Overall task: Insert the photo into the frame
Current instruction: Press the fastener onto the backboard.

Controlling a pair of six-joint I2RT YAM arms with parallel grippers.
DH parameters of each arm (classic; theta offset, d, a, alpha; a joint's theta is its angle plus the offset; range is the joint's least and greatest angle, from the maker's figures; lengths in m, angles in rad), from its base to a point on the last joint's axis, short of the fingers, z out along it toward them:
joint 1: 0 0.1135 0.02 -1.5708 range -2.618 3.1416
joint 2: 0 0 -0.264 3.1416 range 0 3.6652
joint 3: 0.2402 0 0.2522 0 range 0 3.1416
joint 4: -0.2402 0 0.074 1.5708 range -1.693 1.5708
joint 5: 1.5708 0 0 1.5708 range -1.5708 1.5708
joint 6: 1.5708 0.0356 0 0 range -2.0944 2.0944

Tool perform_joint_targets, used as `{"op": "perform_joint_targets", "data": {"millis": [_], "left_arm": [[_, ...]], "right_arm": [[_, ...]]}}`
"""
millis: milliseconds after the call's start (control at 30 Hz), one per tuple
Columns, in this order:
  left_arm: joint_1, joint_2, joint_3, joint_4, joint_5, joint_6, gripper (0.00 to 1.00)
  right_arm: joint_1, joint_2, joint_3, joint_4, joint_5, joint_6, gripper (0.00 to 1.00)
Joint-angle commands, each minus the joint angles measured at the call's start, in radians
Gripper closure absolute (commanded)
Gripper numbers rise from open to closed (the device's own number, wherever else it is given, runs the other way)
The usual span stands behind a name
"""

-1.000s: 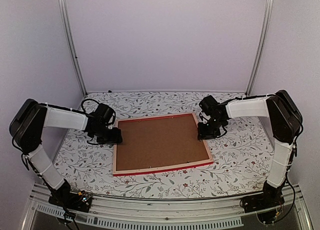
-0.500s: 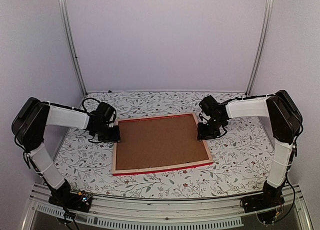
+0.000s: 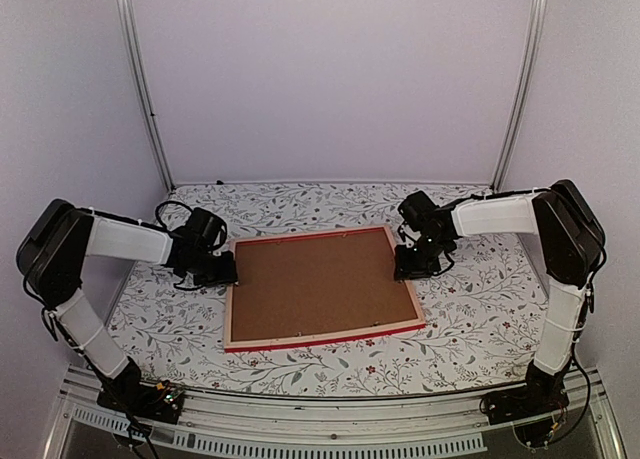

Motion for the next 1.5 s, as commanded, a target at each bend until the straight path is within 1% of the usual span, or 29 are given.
{"op": "perform_joint_targets", "data": {"millis": [0,133,167,267,433,567,733,900,1000,1033,1067,1100,1167,1300,1467], "left_arm": [[0.004,-0.054,-0.040,0.009,0.110,-0.030,0.85],[0.006,-0.068,-0.045,0.012,0.125,-0.064,0.62],[0.005,-0.068,-0.046,0.011,0.123,-0.067,0.59],[0.006,-0.067,-0.045,0.003,0.111,-0.069,0.53],[0.005,-0.071,-0.055,-0.005,0.111,-0.070,0.50],[0.005,-0.079,-0.058,0.025,0.174,-0.052,0.50],[-0.004,-0.030,-0.005,0.032,0.258,-0.006,0.49],[-0.018,0.034,0.070,0.039,0.307,0.053,0.48],[-0.028,0.076,0.123,0.036,0.306,0.084,0.47],[-0.029,0.086,0.134,0.029,0.284,0.087,0.43],[-0.029,0.094,0.141,0.022,0.259,0.088,0.35],[-0.030,0.097,0.145,0.012,0.223,0.087,0.30],[-0.030,0.096,0.146,-0.008,0.154,0.080,0.26],[-0.029,0.089,0.148,-0.055,0.079,0.068,0.26],[-0.030,0.045,0.106,-0.086,0.009,0.032,0.30]], "right_arm": [[0.010,-0.001,-0.028,0.004,-0.017,0.011,0.63],[0.010,-0.001,-0.032,0.009,-0.020,0.016,0.63],[0.010,-0.001,-0.032,0.009,-0.021,0.015,0.63],[0.009,-0.002,-0.032,0.013,-0.021,0.016,0.63],[0.010,-0.008,-0.051,0.028,-0.030,0.023,0.66],[0.011,-0.037,-0.102,0.047,-0.027,0.062,0.69],[0.023,-0.112,-0.180,0.085,-0.052,0.116,0.71],[0.075,-0.176,-0.239,0.079,-0.058,0.166,0.70],[0.120,-0.225,-0.292,0.074,-0.052,0.212,0.65],[0.129,-0.237,-0.310,0.074,-0.049,0.228,0.62],[0.134,-0.252,-0.326,0.076,-0.045,0.242,0.59],[0.135,-0.264,-0.341,0.077,-0.036,0.255,0.55],[0.136,-0.286,-0.347,0.068,-0.010,0.265,0.49],[0.136,-0.281,-0.311,0.052,0.028,0.254,0.42],[0.136,-0.229,-0.265,0.049,0.039,0.225,0.40]]}}
